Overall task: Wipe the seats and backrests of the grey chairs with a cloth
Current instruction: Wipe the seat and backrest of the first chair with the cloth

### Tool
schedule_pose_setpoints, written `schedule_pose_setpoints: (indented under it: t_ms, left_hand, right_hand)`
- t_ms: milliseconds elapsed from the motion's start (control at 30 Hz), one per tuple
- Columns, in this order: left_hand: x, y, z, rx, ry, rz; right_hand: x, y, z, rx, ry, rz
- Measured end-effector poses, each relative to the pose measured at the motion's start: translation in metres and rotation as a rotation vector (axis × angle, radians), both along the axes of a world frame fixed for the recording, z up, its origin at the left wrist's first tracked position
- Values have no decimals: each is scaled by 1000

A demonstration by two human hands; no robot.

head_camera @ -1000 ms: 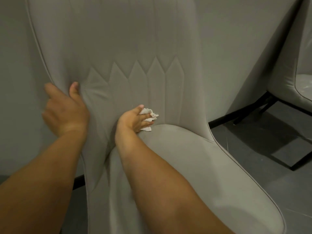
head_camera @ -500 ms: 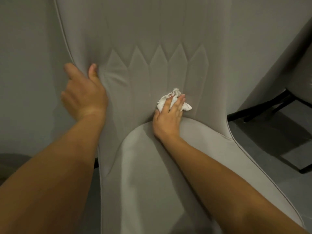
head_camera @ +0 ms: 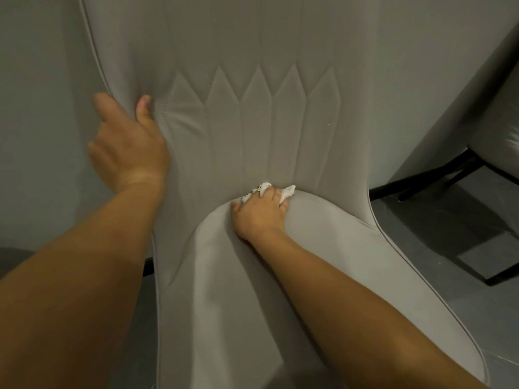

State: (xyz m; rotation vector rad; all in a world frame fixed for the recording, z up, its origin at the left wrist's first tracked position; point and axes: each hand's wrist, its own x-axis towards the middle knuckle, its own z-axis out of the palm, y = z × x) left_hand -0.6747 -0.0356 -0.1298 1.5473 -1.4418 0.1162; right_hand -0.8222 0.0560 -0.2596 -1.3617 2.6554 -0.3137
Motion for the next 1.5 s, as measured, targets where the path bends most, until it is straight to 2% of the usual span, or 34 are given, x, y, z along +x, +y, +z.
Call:
schedule_pose_setpoints:
  t_ms: [67, 167, 333, 400, 500, 767, 900, 967, 1033, 1100, 1267, 1500]
  left_hand:
    - [0, 0, 0, 0, 2, 4]
    - [0, 0, 0, 3, 8, 10]
    - [1, 1, 0, 23, 7, 2]
    - [1, 3, 1, 24, 6, -1]
    - [1, 5, 3, 17, -1, -13]
    - [3, 1, 1, 0, -6, -14]
    - [2, -3, -1, 17, -15, 12]
    - [2, -4, -3, 10, -13, 13]
    - [2, -5, -4, 10, -10, 11]
    - [1, -5, -4, 17, -4, 15]
    - [2, -5, -3, 10, -9, 14]
    - [1, -1, 0, 18, -2, 0]
  right_hand:
    - [-5, 2, 1, -9, 17, 61]
    - [8, 10, -7, -15, 40, 309]
    - [-2, 18, -4, -71, -154, 573]
    - [-20, 23, -1, 0, -78, 649]
    - [-34, 21, 2, 17, 68, 593]
    - [-84, 49, -1, -27, 197, 248]
    - [-73, 58, -6, -86, 258, 127]
    - [-67, 60, -6, -128, 252, 85]
    - [-64, 59, -4, -145, 158, 51]
    - [-60, 54, -3, -154, 82, 37]
    - [-37, 36, 1, -89, 48, 20]
    - [-6, 27, -4, -139, -8, 223]
